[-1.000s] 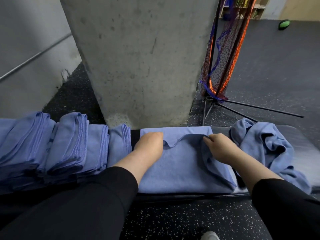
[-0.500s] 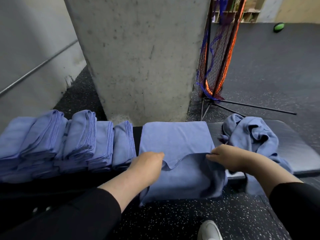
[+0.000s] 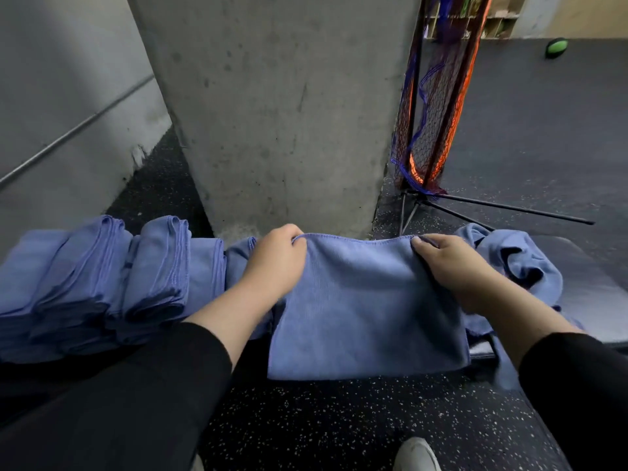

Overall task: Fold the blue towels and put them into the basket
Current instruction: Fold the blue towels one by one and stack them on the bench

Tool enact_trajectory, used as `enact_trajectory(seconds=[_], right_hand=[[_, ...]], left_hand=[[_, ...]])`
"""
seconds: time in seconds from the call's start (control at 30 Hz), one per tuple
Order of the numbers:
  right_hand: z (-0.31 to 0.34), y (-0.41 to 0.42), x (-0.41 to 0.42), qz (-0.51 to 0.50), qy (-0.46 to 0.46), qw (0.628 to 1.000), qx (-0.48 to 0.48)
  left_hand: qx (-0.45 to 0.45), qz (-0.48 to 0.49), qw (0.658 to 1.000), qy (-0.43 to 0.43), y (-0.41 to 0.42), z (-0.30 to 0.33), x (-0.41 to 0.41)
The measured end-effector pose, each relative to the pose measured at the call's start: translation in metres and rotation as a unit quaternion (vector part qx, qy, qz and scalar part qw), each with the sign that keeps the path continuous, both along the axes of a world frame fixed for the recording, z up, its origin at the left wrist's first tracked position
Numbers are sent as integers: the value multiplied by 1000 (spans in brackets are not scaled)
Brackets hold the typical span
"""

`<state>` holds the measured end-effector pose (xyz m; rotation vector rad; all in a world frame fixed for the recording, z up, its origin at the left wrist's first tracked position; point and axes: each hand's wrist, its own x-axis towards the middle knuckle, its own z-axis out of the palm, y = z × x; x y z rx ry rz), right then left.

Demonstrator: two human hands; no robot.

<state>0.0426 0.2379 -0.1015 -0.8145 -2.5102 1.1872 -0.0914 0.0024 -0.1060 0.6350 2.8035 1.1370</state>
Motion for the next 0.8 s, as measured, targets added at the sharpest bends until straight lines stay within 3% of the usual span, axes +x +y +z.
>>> enact_trajectory(seconds=[0.4,0.8], right_hand=[[-45,6,-44,51,-159,976,142],[-32,10,5,131,-254,950,126]], left_hand=[[-189,-84,977,49,44,-56,-13],[-281,-147,947,43,11,-65,22]])
